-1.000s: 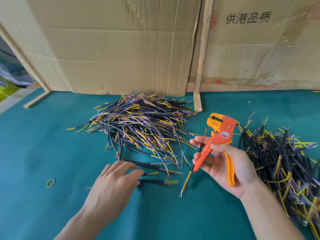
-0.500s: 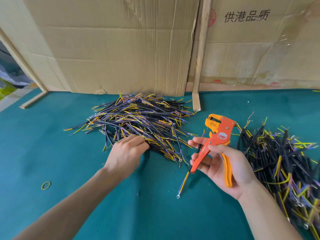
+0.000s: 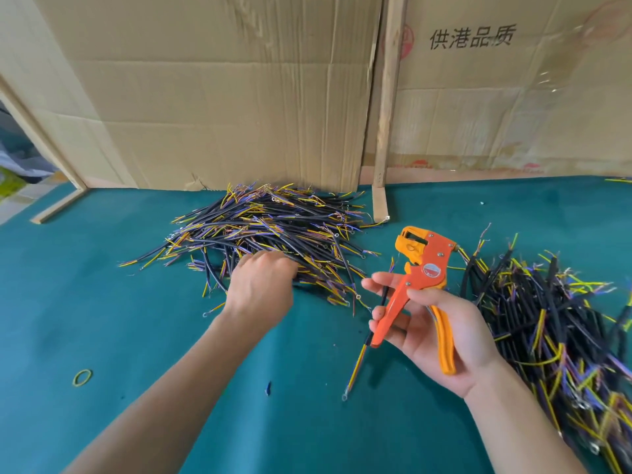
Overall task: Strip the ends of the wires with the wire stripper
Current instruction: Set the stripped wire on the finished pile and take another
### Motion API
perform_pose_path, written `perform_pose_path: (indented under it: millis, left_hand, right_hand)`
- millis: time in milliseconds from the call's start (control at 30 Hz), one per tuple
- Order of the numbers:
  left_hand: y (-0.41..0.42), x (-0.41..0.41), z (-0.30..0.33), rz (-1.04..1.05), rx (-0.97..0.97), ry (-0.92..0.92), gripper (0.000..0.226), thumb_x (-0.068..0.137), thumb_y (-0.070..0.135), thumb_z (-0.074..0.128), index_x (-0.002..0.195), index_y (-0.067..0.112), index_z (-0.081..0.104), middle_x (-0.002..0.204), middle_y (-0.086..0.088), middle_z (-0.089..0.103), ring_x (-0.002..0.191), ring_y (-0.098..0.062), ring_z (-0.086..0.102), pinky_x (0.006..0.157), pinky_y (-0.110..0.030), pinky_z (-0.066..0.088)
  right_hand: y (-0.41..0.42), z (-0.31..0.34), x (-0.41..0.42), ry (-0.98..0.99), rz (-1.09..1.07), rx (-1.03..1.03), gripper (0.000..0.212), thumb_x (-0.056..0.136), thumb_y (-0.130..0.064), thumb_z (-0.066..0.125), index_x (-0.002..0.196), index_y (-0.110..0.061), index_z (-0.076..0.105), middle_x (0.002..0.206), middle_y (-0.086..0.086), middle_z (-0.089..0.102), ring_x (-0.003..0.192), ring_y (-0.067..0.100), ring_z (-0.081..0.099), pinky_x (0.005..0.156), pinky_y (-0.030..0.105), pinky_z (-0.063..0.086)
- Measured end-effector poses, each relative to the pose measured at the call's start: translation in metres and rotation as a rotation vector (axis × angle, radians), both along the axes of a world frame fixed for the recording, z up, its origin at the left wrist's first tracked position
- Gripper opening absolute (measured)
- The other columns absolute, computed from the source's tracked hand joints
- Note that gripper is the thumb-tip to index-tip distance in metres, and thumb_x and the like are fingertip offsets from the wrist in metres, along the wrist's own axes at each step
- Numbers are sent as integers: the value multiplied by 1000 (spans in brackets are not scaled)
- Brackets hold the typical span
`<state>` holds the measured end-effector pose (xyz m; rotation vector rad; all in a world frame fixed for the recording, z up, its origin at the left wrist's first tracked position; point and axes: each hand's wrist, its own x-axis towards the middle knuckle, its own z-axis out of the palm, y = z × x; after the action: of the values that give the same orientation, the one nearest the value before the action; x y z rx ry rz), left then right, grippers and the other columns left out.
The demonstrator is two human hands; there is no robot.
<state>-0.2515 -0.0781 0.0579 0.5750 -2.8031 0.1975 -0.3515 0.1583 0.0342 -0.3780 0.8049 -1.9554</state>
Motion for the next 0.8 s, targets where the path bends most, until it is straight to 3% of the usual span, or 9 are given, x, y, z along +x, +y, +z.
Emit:
perform_pose_path:
  millis: [100,167,233,300,433,500,600,700,800]
  left_hand:
    - [40,-3,8,13,393,249,13,90,24,61,85,21,72,80,5,68,77,-19,64,69,-30,52]
    - [65,-12,12,-52,1024,291,20,97,26,60,86,19,75,74,1,70,68,-11,62,64,-22,51]
    - [85,-19,15,-80,1664,263,27,102,25,54,90,11,74,84,-7,75,74,-15,69,66,-23,56]
    - [92,-24,16,-99,1962,261,27,102,27,54,90,12,72,92,-8,75,75,-19,71,67,-28,56]
    - [95,-34,16,-119,1975,193,28,97,31,57,95,15,79,97,-6,73,75,-19,64,65,-27,51]
    - [92,-38,19,-91,1936,291,19,95,20,61,96,11,77,94,-8,72,76,-22,64,67,-27,53]
    - [89,-39,24,-69,1857,412,9,93,11,66,87,10,73,89,-10,73,73,-20,67,69,-31,59]
    - [89,-39,25,-53,1643,497,14,96,8,63,86,6,72,81,-6,72,73,-16,66,69,-32,62]
    - [86,-41,16,-16,1403,654,16,96,5,61,87,10,73,72,-2,71,69,-18,68,72,-44,63]
  right_hand:
    - [2,0,-2,-11,41,-60,67,71,-21,81,129,7,62,139,27,59,82,31,67,81,43,59]
    - [4,1,-4,-14,56,-86,68,70,-22,81,129,7,63,132,25,63,80,29,67,79,43,59]
    - [6,4,-5,-19,46,-97,68,66,-22,85,125,6,66,118,24,67,77,29,67,76,43,59]
    - [8,6,-7,-18,18,-98,69,63,-22,87,123,6,67,113,24,67,75,30,67,74,43,59]
    - [8,6,-9,-20,-25,-60,70,57,-22,90,117,7,70,96,24,68,72,32,68,72,44,60]
    - [5,5,-7,-30,-40,-44,66,55,-21,91,112,6,72,92,24,67,73,34,68,72,44,60]
    - [2,3,-8,-14,-47,-13,68,55,-24,91,114,5,72,102,25,69,76,34,69,75,45,60]
    - [-1,1,-7,33,-29,6,63,64,-23,85,118,5,70,114,26,70,80,35,70,78,44,60]
    - [-3,-1,-7,70,-73,23,49,75,-19,69,118,4,70,130,25,65,83,35,70,80,44,60]
